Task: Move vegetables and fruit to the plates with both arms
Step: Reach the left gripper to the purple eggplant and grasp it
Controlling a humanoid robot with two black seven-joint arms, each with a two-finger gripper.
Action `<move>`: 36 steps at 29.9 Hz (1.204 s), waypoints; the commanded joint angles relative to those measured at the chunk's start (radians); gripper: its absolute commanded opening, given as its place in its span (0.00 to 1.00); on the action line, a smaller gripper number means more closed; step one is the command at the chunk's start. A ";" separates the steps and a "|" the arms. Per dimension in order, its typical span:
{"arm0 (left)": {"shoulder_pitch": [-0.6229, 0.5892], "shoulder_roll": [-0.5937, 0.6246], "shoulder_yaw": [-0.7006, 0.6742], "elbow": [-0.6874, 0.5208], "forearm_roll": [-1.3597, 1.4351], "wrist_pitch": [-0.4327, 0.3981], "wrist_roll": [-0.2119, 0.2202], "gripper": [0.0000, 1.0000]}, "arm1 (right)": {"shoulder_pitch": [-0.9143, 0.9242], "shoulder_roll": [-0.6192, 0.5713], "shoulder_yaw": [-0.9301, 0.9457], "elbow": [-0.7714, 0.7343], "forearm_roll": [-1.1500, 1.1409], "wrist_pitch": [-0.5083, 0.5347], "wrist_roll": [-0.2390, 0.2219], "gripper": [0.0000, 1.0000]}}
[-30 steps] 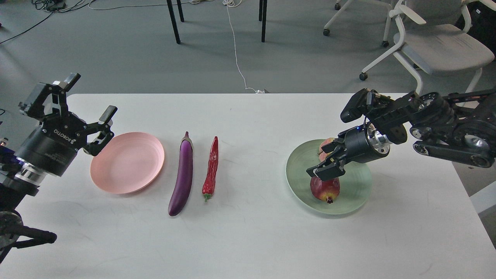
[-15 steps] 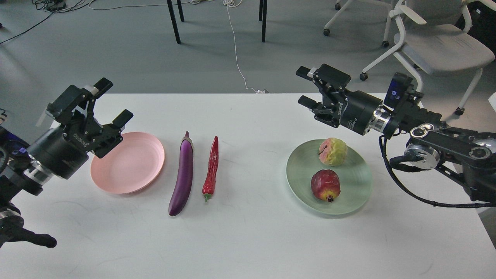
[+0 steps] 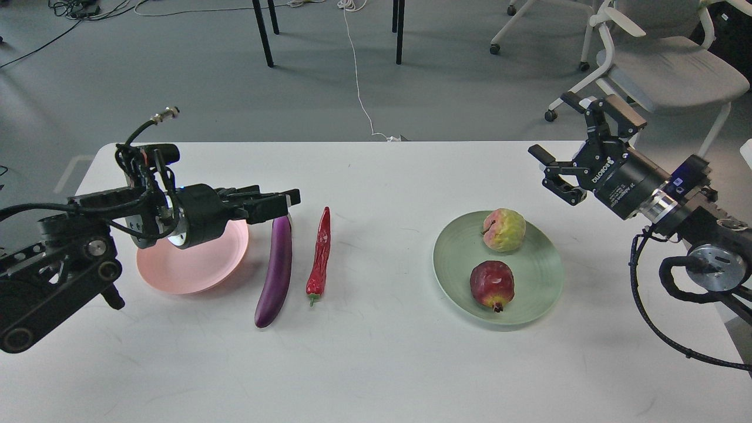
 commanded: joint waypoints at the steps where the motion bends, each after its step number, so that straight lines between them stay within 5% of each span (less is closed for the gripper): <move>1: -0.137 -0.004 0.172 0.062 0.006 0.002 0.038 1.00 | -0.009 -0.005 0.006 -0.001 0.000 0.000 0.000 0.99; 13: -0.255 -0.177 0.341 0.322 0.047 0.000 0.060 0.99 | -0.034 -0.009 0.030 -0.001 0.000 -0.002 0.000 0.99; 36: -0.255 -0.252 0.407 0.458 0.045 0.003 0.068 0.97 | -0.074 -0.009 0.070 0.002 -0.001 0.000 0.000 0.99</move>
